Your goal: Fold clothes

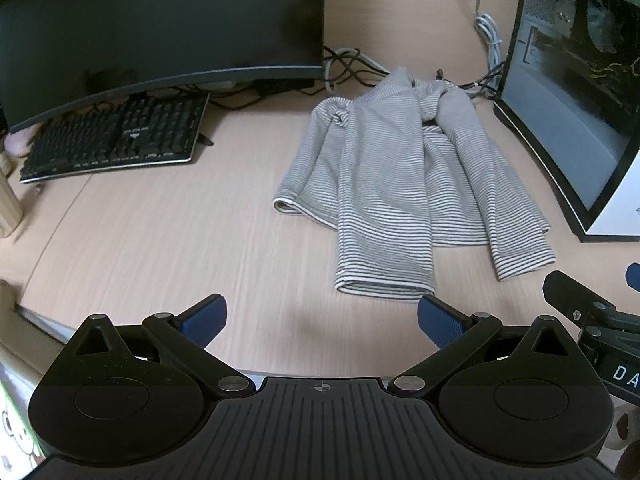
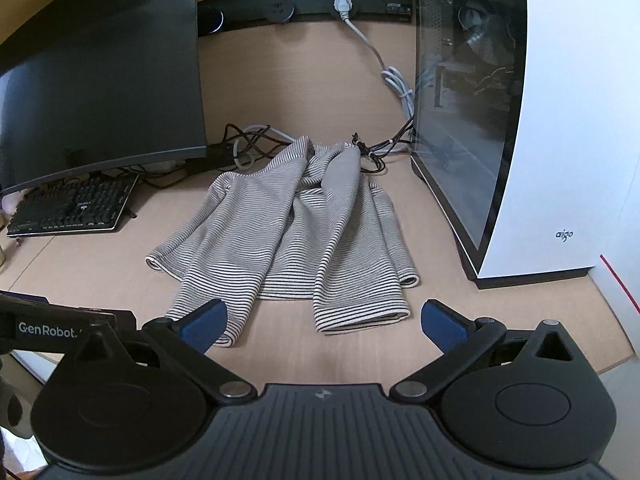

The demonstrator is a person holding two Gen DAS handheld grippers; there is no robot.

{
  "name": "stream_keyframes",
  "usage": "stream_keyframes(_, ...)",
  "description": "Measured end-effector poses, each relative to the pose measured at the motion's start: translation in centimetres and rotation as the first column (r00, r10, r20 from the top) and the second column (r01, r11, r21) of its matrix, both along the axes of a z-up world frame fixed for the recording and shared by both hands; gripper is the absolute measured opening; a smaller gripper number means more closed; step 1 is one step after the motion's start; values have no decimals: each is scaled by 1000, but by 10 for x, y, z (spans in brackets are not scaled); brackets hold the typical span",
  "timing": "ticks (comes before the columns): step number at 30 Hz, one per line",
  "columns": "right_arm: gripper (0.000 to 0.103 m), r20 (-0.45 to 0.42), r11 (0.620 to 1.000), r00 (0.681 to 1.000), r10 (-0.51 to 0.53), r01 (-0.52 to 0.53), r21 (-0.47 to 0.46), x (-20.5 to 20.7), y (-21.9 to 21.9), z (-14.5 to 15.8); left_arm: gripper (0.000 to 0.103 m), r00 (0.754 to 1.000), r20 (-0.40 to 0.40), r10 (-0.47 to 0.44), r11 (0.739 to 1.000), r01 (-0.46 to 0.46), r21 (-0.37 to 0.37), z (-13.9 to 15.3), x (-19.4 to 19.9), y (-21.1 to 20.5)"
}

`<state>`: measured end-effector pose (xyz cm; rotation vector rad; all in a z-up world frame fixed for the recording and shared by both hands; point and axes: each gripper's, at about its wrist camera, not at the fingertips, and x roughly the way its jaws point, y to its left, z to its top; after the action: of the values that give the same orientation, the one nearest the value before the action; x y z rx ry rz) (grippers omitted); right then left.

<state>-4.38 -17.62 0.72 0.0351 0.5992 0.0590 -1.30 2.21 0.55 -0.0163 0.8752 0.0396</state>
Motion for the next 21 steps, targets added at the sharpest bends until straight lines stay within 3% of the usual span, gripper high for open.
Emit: stream_keyframes(21,103,-47,1000,999,20,-21,-7,-2,2,3,103,1000,8,-3,1000,3,-15,1,-6,5)
